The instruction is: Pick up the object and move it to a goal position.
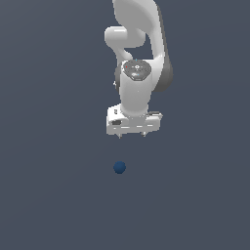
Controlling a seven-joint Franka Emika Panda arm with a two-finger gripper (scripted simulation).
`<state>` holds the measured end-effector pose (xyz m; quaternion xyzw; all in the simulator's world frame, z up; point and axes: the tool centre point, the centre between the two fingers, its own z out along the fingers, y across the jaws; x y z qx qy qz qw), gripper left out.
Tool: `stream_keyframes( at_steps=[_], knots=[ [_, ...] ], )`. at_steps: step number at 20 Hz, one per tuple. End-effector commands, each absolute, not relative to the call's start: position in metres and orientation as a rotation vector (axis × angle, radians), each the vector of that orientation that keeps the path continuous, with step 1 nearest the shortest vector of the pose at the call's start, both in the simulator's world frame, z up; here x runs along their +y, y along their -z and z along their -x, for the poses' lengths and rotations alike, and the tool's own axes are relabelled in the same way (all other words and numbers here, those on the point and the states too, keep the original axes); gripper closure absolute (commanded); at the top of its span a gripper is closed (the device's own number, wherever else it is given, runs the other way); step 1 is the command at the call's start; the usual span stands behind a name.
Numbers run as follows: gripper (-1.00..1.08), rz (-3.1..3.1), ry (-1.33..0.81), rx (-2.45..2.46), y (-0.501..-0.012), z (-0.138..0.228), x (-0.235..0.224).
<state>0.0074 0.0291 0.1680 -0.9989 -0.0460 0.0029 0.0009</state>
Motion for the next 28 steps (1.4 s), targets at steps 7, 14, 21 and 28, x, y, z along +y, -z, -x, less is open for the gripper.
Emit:
stream_keyframes(
  at_steps=[7,14,21,28],
  knots=[
    [-0.92,3.121,-0.009,-0.381,-0.150,-0.031,0.018],
    [-0.92,3.079,-0.008,-0.648,-0.126,-0.056,0.004],
    [-0.92,3.017,-0.005,-0.886,-0.103,-0.076,-0.011],
    [-0.92,2.969,-0.002,-1.031,-0.087,-0.088,-0.021]
  ],
)
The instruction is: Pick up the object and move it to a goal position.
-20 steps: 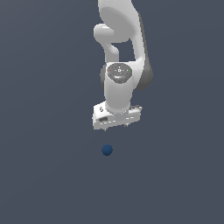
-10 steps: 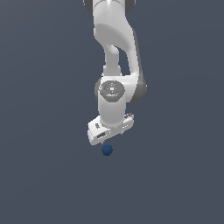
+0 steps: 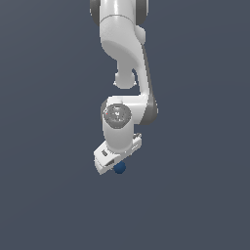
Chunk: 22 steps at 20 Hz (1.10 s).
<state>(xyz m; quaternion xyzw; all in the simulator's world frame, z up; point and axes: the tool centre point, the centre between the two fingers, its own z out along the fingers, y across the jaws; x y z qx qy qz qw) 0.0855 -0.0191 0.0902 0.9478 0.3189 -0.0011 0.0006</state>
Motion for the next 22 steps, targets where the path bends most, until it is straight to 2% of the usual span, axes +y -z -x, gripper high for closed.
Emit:
stream_keyframes(
  at_steps=[1,12,22],
  knots=[
    [-0.92,-2.962,0.001,1.044,-0.086,-0.089,-0.022],
    [-0.92,-2.950,0.001,1.081,-0.078,-0.091,-0.025],
    [-0.92,-2.947,0.000,1.087,-0.033,-0.091,-0.025]
  ],
)
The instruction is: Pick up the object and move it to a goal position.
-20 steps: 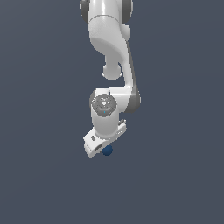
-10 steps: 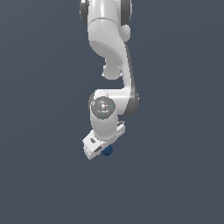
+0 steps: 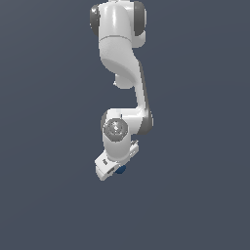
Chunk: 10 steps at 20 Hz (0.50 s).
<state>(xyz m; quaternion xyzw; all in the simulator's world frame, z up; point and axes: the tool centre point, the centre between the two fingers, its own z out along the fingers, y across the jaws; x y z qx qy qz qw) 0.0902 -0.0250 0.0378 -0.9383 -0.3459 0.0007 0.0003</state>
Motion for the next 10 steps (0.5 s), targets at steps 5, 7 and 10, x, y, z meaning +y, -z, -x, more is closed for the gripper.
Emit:
stream_keyframes(
  at_steps=[5,7,10],
  knots=[
    [-0.92,2.948,0.000,-1.087,-0.0310,-0.0920,-0.0252],
    [1.08,2.948,0.000,-1.087,-0.0310,-0.0920,-0.0252],
    [1.08,2.948,0.000,-1.087,-0.0310,-0.0920,-0.0252]
  ],
)
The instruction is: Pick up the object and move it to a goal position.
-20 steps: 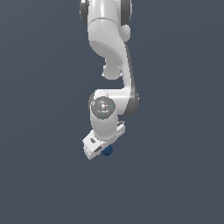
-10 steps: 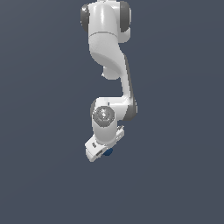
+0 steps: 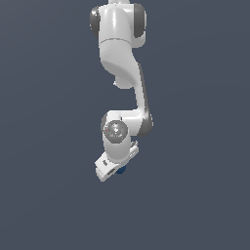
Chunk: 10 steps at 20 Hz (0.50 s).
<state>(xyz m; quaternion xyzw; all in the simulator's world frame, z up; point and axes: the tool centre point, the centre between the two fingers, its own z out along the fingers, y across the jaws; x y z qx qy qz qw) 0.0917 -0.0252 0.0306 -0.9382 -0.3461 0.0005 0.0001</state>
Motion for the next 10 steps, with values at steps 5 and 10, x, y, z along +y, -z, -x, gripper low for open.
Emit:
stream_keyframes(
  at_steps=[5,10],
  knots=[
    [1.08,2.948,0.000,-1.087,-0.0310,-0.0920,-0.0252],
    [1.08,2.947,-0.001,-1.087,-0.0341,-0.0904,-0.0263]
  ],
)
